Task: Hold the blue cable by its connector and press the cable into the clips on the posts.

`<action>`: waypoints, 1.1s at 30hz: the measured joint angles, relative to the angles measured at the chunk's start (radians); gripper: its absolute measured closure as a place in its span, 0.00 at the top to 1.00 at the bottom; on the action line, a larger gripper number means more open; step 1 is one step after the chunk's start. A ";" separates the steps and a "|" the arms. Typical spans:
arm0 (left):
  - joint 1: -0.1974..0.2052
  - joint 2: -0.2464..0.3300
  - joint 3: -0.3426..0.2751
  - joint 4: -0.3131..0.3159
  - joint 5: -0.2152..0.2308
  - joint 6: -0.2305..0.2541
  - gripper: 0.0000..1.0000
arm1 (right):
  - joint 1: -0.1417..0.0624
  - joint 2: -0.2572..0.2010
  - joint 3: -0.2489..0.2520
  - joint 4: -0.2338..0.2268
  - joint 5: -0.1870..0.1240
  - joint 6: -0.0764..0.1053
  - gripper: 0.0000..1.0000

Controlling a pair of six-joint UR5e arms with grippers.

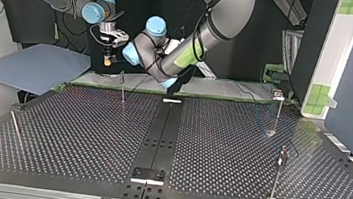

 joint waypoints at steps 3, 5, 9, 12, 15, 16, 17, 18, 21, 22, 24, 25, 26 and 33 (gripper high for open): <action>0.005 0.000 0.000 0.000 -0.008 0.000 1.00 | 0.000 0.000 0.000 -0.001 0.000 0.000 0.00; 0.009 0.000 -0.003 0.002 -0.011 0.000 1.00 | 0.000 0.000 0.000 -0.001 0.000 0.000 0.00; 0.016 0.000 -0.008 0.013 -0.006 0.000 1.00 | 0.001 0.000 0.000 -0.001 -0.001 0.001 0.00; 0.019 -0.001 -0.009 0.017 -0.004 0.001 1.00 | 0.001 0.000 0.000 -0.001 -0.001 0.002 0.00; 0.021 -0.002 -0.010 0.018 -0.004 0.001 1.00 | 0.001 0.000 0.000 -0.001 -0.001 0.002 0.00; 0.022 -0.004 -0.011 0.018 -0.005 0.002 1.00 | 0.001 0.000 0.000 -0.001 -0.001 0.002 0.00; 0.023 -0.008 -0.010 0.018 -0.004 0.002 1.00 | 0.001 0.000 0.000 -0.001 -0.001 0.002 0.00; 0.022 -0.012 -0.009 0.018 -0.003 0.004 1.00 | 0.001 0.000 0.000 -0.001 -0.001 0.002 0.00; 0.016 -0.034 -0.002 0.016 0.009 0.014 1.00 | 0.001 0.000 0.000 -0.001 -0.002 0.002 0.00; 0.012 -0.045 0.001 0.018 0.012 0.017 1.00 | 0.001 0.000 0.000 -0.001 -0.001 0.002 0.00; 0.007 -0.062 0.006 0.024 0.016 0.019 1.00 | 0.002 0.000 0.000 -0.001 -0.001 0.002 0.00; 0.005 -0.073 0.009 0.030 0.018 0.020 1.00 | 0.002 0.000 0.000 -0.001 -0.001 0.002 0.00; 0.004 -0.081 0.010 0.033 0.019 0.020 1.00 | 0.002 0.000 0.000 -0.001 -0.001 0.002 0.00; 0.003 -0.131 0.025 0.062 0.015 0.014 1.00 | 0.002 0.000 0.000 -0.004 -0.001 0.004 0.00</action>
